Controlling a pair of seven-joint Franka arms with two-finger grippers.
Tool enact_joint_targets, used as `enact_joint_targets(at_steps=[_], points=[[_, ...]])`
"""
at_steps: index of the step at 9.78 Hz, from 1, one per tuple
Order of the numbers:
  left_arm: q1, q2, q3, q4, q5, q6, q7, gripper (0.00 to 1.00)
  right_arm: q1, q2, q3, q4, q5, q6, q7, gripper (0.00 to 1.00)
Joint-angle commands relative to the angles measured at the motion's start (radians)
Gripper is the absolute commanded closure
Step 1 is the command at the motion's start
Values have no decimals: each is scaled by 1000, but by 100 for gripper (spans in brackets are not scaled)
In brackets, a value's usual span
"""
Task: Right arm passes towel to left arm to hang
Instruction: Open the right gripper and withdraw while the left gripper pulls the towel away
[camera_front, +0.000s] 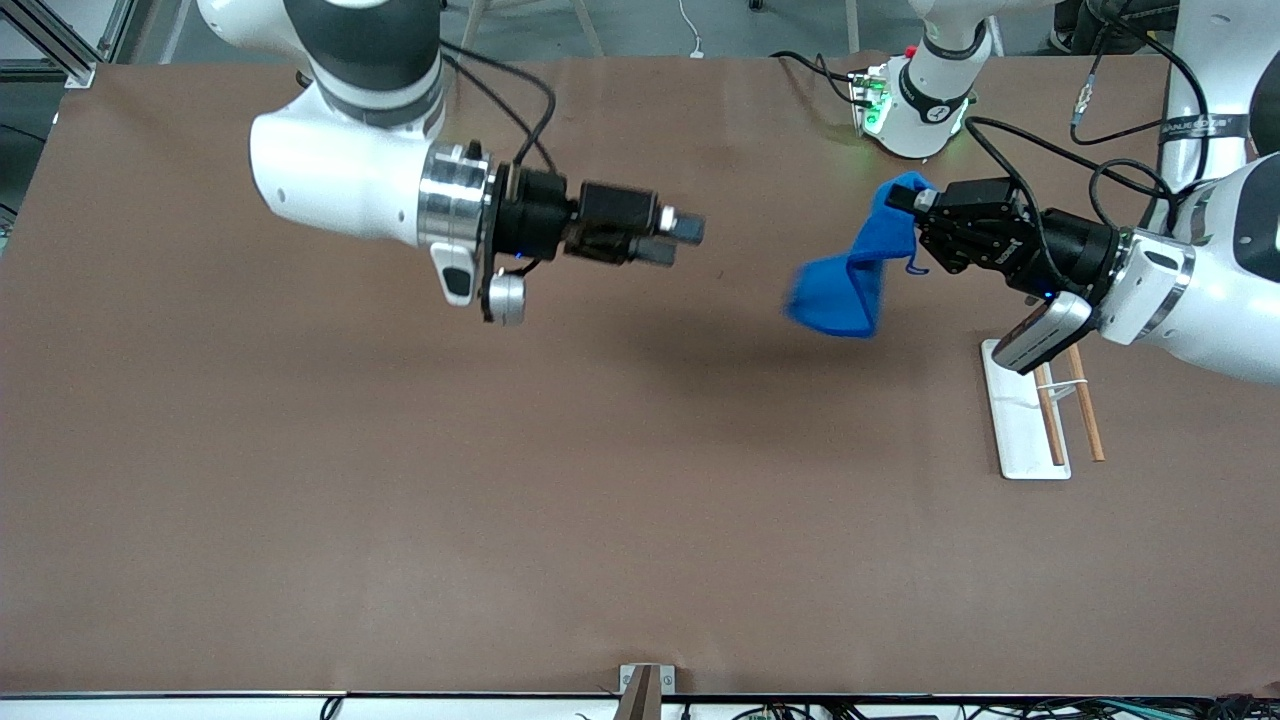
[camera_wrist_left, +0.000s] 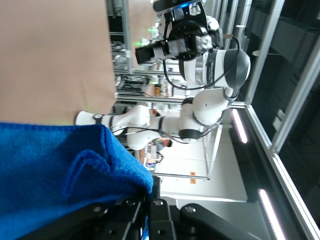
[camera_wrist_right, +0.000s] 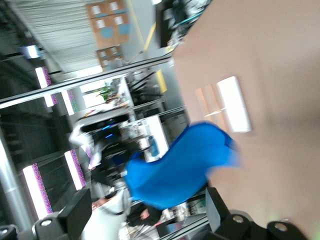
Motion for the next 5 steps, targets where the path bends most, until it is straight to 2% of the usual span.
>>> enact_joint_targets(at_steps=[1, 5], points=[[0, 27, 17, 48, 148, 30, -32, 100, -40, -56, 4, -131, -160, 1, 1, 0], [12, 24, 19, 101, 418, 105, -159, 100, -163, -154, 3, -326, -556, -2, 6, 0]])
